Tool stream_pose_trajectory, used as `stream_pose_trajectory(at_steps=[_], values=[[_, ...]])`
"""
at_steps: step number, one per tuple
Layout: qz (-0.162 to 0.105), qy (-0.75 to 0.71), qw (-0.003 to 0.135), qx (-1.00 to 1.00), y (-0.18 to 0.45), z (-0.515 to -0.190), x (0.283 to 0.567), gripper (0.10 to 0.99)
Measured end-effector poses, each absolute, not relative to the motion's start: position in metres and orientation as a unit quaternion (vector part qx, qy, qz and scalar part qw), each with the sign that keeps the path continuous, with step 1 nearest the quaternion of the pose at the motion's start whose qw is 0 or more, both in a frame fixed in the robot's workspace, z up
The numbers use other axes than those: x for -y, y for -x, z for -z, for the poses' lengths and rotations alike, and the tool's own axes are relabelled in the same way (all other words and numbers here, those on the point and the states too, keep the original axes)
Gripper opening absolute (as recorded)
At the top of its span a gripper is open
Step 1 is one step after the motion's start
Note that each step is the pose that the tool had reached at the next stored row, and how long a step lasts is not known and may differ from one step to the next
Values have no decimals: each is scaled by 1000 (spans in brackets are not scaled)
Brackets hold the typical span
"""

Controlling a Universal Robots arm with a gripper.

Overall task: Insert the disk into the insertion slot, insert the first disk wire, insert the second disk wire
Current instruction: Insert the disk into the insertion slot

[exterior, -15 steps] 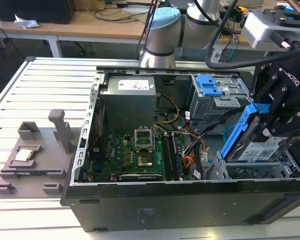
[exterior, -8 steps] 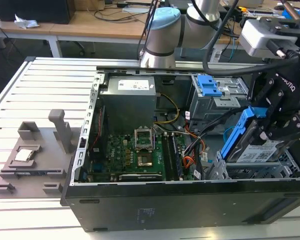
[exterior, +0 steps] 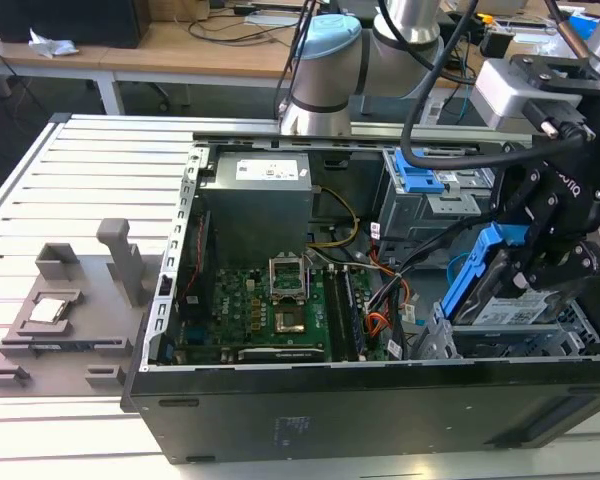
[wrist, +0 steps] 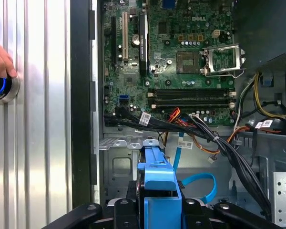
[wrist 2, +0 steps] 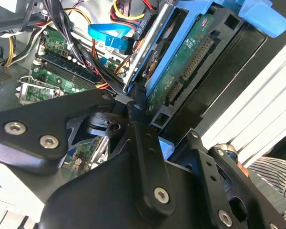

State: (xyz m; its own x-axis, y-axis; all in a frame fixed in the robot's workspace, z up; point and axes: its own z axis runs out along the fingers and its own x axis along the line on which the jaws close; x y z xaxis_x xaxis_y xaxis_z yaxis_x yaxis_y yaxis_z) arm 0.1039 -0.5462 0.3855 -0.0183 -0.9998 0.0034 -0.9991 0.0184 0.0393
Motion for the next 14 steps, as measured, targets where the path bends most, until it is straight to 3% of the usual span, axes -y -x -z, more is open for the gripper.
stream_pose_trajectory(at_steps=[2,3,10,11,12,14], values=[[13,-700,15,713,-104,-385,546,361],[13,-700,15,713,-104,-385,546,435],[13,-700,15,713,-104,-385,546,424],[13,-700,15,713,-104,-385,546,294],[13,-700,15,713,-104,-385,546,294],[13,-700,15,713,-104,-385,546,173]])
